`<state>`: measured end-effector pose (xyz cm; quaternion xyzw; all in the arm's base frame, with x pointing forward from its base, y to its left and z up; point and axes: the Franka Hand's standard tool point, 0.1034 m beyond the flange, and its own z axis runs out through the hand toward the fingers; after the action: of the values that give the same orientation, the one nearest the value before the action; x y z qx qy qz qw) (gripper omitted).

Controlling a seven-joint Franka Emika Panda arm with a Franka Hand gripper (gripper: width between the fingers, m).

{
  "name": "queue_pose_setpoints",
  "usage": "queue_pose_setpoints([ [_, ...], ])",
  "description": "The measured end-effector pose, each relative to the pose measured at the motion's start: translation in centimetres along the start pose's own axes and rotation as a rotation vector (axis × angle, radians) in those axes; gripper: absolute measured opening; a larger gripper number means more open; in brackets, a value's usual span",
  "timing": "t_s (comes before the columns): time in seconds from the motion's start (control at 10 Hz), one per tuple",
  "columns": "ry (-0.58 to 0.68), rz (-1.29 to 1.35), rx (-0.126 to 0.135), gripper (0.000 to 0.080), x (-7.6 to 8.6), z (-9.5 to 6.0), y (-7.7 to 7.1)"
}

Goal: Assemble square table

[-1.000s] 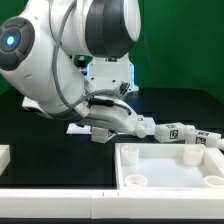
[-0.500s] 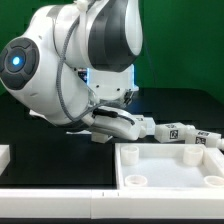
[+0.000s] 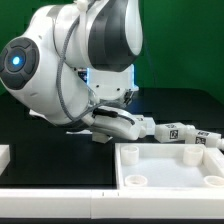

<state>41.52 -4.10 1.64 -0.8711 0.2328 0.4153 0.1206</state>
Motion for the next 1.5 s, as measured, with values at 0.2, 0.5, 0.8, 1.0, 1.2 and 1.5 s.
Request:
queue_pose_setpoints([
  [0.2,0.102,-0.046,0.014,0.0284,-0.5,-4.4,-2.1],
  [0.5,0.325,-0.098,-0.003,0.0284,-1.4,-6.1,-4.3],
  [0.8,0.501,-0.107,-0.034,0.0284,-2.2,-7.8,-7.5],
  [1.0,0.633,-0.2,-0.027,0.0285,-2.6,-11.9,-10.5],
  [1.2,0.761,-0.24,-0.024,0.0285,-2.4,-11.7,-10.7],
  [1.5,0.995,-0.233,0.001,0.0285,-1.6,-12.5,-12.2],
])
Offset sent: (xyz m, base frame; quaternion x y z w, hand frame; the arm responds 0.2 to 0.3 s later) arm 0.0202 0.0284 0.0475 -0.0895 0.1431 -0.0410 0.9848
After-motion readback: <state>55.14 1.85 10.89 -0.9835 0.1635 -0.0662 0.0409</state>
